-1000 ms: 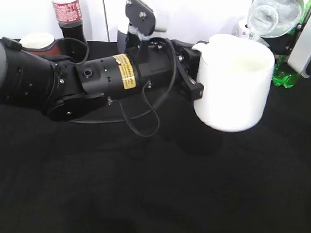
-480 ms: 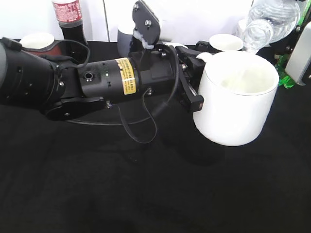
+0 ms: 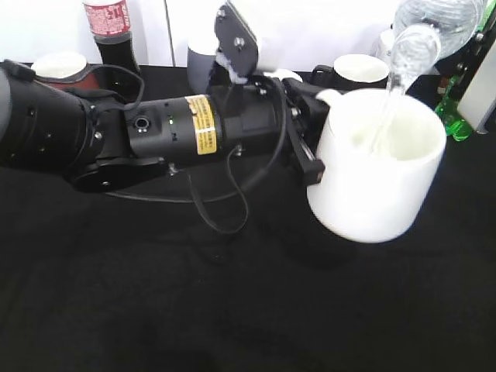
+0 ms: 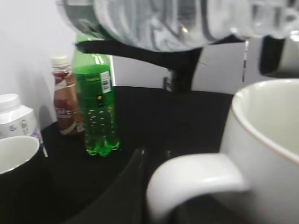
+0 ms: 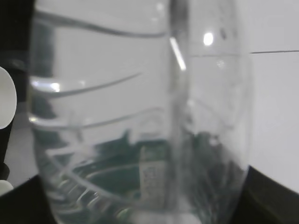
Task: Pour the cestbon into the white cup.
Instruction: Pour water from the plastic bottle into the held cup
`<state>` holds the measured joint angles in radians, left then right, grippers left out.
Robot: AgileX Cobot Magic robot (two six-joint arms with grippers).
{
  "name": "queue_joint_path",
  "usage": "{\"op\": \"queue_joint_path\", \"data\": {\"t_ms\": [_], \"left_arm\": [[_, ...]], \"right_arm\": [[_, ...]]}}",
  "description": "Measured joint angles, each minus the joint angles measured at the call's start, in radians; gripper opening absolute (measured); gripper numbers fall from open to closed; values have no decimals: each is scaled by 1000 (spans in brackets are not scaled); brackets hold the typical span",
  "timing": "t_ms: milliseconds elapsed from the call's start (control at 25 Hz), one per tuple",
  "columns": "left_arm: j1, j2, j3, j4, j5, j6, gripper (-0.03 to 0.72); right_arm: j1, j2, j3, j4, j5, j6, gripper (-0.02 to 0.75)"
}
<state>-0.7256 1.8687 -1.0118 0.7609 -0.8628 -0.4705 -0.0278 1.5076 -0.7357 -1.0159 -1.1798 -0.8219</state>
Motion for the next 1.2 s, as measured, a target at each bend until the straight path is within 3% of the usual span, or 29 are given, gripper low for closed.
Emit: {"op": "queue_joint_path", "data": {"t_ms": [1200], "left_arm": [[0,1,3,16,1,4,62]], "right_arm": [[0,-1,-1,44,-22,-211,489]]}}
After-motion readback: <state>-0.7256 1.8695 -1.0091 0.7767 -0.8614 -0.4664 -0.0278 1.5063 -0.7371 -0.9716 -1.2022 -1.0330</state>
